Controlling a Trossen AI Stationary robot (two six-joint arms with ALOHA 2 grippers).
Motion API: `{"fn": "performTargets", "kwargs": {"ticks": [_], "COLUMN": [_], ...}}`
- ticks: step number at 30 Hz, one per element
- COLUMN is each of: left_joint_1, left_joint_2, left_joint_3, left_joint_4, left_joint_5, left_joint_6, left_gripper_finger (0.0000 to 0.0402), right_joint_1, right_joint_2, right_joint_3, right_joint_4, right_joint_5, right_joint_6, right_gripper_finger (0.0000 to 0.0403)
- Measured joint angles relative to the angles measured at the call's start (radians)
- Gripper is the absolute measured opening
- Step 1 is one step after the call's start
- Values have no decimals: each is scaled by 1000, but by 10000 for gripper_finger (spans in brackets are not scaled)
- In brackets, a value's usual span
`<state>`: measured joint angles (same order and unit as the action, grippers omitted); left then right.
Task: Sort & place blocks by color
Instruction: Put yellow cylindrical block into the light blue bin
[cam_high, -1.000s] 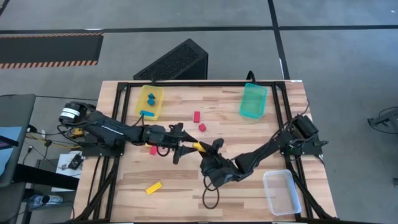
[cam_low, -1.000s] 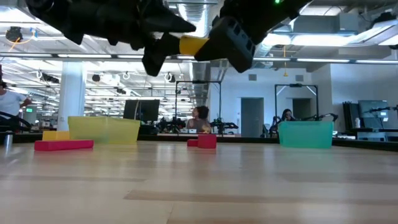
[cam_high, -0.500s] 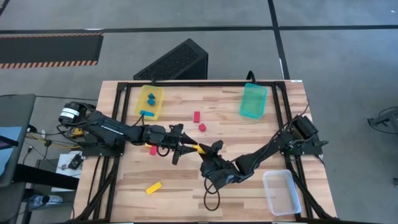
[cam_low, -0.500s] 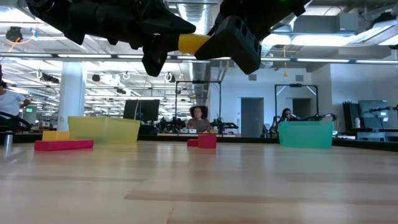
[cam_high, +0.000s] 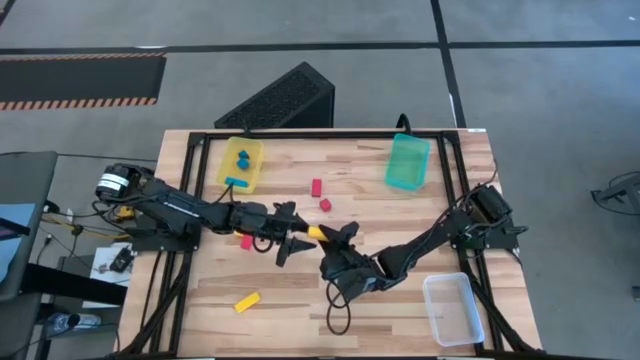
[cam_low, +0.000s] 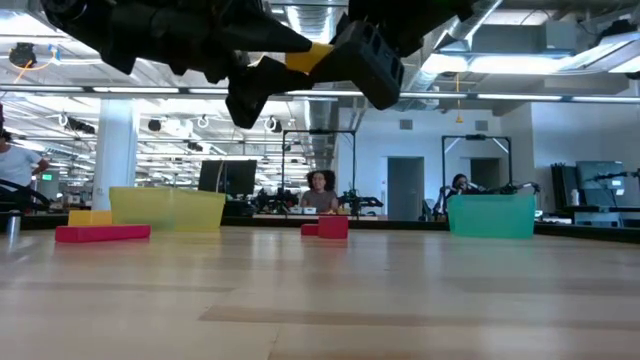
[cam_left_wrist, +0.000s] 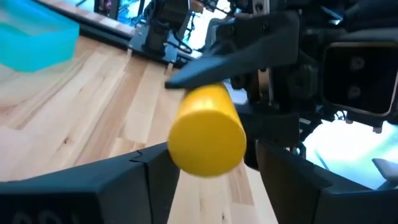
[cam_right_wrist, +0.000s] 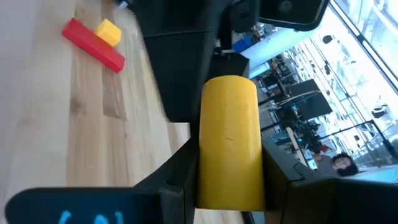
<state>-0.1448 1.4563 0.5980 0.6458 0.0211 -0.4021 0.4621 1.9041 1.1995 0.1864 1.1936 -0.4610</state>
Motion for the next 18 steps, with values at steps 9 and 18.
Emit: {"fn": "performTargets", "kwargs": {"ticks": [9, 18], "left_joint_1": [10, 10], "left_joint_2": [-1, -1], "left_joint_3": [0, 0], "left_joint_4": [17, 17], "left_joint_5": [-35, -53], "left_joint_6": [32, 66], "left_gripper_finger": [196, 196], "right_joint_1": [0, 2], "right_joint_2": [0, 0], "right_joint_3": [0, 0], "right_joint_4": [-5, -6], "right_joint_5": [-15, -18], "right_joint_6": [15, 27], "right_gripper_finger": [126, 127]}}
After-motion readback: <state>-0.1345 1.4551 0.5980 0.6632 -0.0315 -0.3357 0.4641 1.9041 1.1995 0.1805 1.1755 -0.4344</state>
